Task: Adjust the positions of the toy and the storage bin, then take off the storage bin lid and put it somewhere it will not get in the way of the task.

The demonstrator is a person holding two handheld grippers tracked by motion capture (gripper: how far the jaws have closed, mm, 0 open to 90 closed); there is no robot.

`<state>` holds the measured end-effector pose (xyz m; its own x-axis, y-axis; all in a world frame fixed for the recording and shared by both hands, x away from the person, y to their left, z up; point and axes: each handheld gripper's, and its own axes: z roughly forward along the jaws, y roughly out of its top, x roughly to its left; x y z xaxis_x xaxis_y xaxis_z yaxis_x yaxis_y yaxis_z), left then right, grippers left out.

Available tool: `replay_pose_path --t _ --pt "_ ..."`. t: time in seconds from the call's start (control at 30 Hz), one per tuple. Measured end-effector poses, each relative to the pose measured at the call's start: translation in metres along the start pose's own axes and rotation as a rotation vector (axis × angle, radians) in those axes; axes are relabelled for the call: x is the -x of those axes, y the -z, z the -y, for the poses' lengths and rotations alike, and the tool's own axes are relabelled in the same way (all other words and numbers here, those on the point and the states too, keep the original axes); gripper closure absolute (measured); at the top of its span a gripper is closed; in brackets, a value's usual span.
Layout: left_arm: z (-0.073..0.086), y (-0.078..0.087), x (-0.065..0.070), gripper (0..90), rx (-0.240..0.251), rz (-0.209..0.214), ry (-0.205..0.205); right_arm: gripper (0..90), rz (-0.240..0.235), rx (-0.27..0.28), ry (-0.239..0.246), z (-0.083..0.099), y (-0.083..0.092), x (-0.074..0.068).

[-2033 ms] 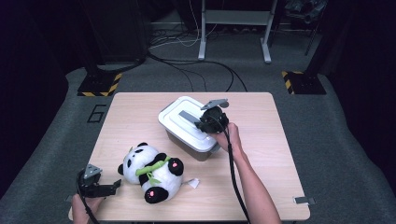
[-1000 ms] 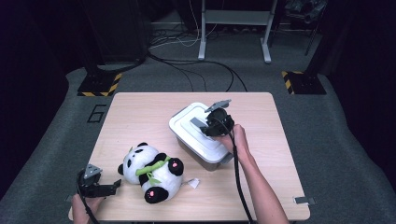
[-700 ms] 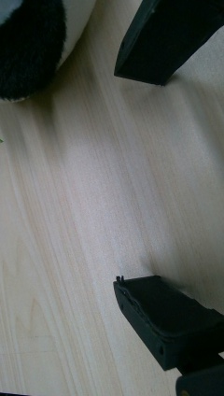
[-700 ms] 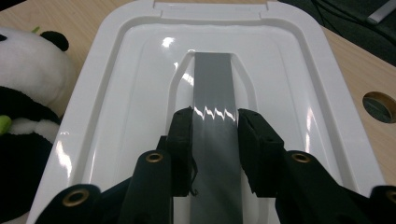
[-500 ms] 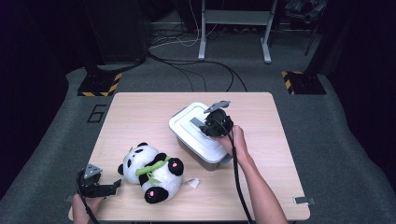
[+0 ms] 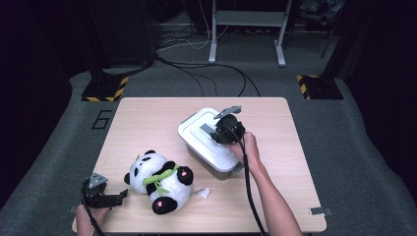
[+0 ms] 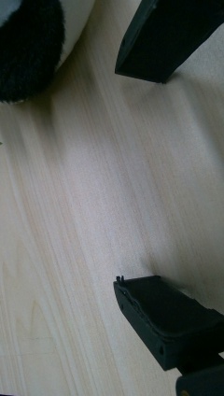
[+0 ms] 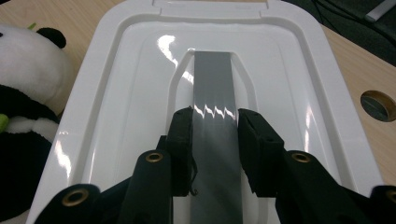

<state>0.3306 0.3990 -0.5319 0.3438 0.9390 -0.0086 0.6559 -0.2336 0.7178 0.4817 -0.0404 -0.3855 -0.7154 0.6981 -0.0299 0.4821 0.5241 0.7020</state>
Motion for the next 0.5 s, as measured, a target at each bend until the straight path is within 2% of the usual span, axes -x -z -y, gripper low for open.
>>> replay_pose_path --t 0.5 --pt "0.0001 -0.0001 0.0000 0.4 0.002 -0.002 0.000 66.4 -0.006 0.014 -0.009 0.0018 -0.0002 0.0015"
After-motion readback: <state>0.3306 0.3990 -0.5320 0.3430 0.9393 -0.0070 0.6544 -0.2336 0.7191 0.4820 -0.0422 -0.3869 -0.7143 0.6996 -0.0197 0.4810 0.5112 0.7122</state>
